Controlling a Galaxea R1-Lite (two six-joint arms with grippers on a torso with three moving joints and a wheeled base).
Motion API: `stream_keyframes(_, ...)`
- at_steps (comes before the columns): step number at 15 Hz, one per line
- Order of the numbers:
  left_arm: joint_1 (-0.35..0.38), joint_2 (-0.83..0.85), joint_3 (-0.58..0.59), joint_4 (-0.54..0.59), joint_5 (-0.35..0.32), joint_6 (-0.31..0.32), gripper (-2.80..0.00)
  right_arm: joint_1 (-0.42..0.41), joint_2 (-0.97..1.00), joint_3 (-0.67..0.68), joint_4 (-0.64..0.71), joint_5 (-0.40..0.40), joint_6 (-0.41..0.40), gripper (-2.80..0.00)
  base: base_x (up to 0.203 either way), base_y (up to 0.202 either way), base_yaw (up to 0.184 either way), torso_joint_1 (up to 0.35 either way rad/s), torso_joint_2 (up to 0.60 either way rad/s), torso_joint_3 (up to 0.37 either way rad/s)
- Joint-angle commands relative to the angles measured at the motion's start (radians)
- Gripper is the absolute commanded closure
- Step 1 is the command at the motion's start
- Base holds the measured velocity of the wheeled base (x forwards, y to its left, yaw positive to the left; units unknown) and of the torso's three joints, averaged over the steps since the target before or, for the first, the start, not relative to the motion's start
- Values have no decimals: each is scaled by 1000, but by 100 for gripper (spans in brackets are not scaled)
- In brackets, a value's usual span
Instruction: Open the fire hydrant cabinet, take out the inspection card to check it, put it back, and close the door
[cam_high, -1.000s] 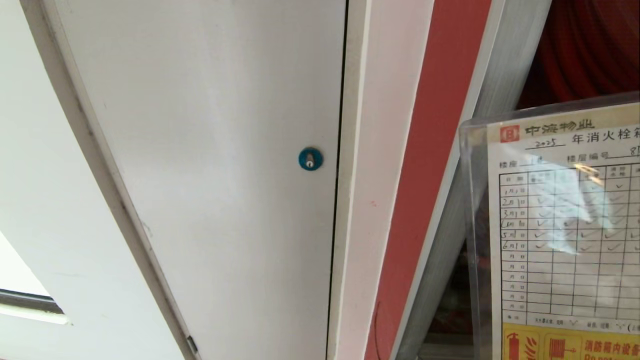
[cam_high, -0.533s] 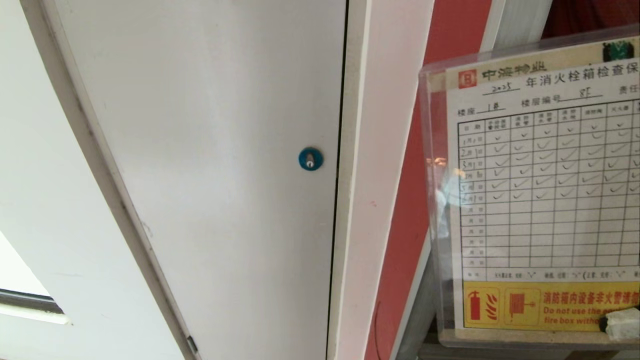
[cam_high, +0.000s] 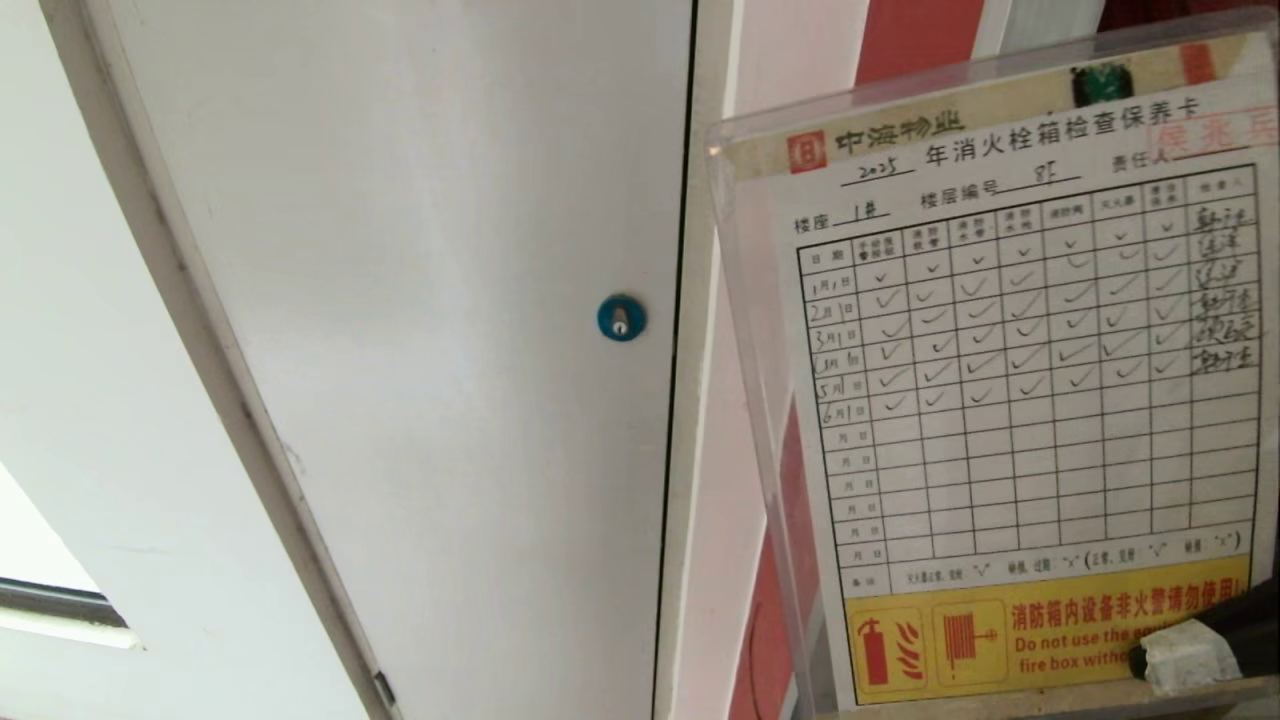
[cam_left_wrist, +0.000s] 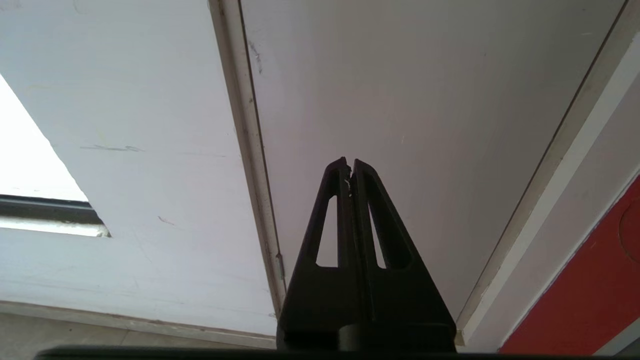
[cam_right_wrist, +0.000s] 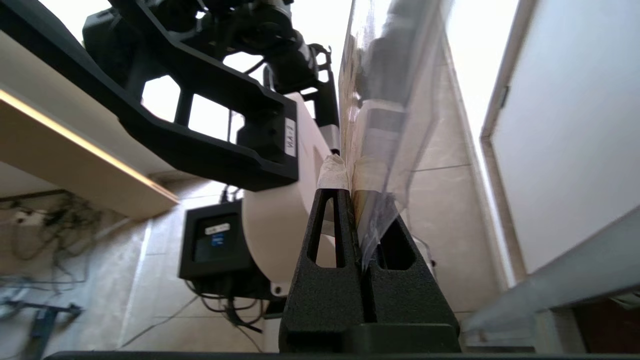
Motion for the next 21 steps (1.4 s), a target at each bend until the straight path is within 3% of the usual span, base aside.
stream_keyframes(1, 0, 1, 6, 0, 0, -1, 0, 35, 12, -33, 2, 6, 78, 0, 0, 0, 0, 0, 0, 0)
stream_keyframes(2, 0, 1, 6, 0, 0, -1, 0, 49, 7, -40, -20, 3, 110, 0, 0, 0, 0, 0, 0, 0)
stream_keyframes(6, 0, 1, 6, 0, 0, -1, 0, 60, -8, -15, -44, 6, 118, 0, 0, 0, 0, 0, 0, 0)
stream_keyframes(9, 0, 1, 6, 0, 0, -1, 0, 109, -7, 21, -156, 7, 125, 0, 0, 0, 0, 0, 0, 0)
stream_keyframes(14, 0, 1, 6, 0, 0, -1, 0, 209, -23, 109, -408, -2, 324, 0, 0, 0, 0, 0, 0, 0)
stream_keyframes(16, 0, 1, 6, 0, 0, -1, 0, 244, -27, 159, -556, -66, 411, 0, 0, 0, 0, 0, 0, 0)
stream_keyframes(21, 0, 1, 6, 0, 0, -1, 0, 408, -14, 338, -992, -340, 591, 0, 0, 0, 0, 0, 0, 0)
